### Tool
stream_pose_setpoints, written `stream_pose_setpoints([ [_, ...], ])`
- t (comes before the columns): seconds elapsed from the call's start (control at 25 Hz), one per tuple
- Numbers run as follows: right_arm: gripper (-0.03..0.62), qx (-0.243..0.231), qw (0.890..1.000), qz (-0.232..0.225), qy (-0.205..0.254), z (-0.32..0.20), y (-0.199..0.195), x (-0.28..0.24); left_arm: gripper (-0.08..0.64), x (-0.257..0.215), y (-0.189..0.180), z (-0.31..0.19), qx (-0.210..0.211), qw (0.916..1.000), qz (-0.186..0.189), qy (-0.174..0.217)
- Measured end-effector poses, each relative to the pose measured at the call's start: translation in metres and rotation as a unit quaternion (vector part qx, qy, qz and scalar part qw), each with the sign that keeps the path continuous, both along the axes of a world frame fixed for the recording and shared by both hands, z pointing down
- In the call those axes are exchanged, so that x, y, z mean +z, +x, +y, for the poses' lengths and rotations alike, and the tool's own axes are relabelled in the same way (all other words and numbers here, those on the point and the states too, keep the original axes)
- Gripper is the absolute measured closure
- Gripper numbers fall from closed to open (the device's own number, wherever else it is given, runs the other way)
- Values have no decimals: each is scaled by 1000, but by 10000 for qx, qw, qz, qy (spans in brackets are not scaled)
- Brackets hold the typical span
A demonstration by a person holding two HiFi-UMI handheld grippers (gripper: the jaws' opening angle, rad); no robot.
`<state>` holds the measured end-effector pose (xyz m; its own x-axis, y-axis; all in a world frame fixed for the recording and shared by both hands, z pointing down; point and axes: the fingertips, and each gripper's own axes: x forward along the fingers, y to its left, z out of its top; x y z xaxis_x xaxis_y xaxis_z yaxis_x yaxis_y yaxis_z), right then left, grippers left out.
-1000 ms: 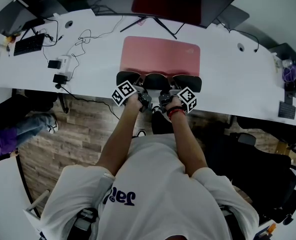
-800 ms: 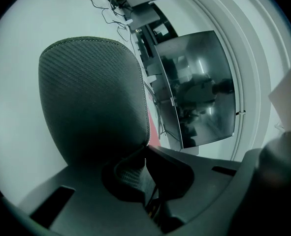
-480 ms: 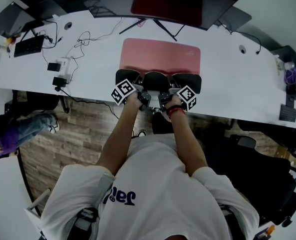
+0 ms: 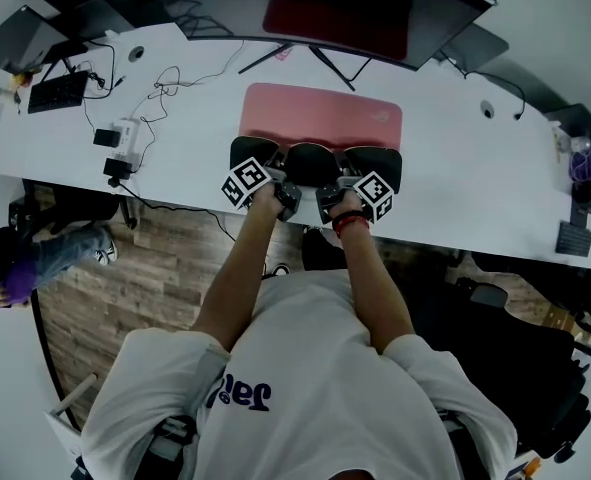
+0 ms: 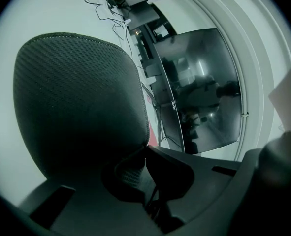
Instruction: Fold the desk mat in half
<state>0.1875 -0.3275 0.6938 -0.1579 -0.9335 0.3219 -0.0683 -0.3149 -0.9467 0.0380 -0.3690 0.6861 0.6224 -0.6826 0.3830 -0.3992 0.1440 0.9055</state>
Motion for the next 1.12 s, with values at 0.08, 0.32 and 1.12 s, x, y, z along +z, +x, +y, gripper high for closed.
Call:
stream_pose_setpoints([
  [0.08, 565, -4, 10000, 9, -21, -6, 2, 2, 532, 1, 2, -6, -14, 10000, 12, -9],
  [0.32, 565, 3, 10000, -12, -34, -27, 7, 1, 532, 1, 6, -27, -44, 10000, 31, 11],
  [1.12, 565, 197, 9997, -160, -40, -92, 34, 2, 532, -1, 33, -97, -74, 10000, 42, 5],
])
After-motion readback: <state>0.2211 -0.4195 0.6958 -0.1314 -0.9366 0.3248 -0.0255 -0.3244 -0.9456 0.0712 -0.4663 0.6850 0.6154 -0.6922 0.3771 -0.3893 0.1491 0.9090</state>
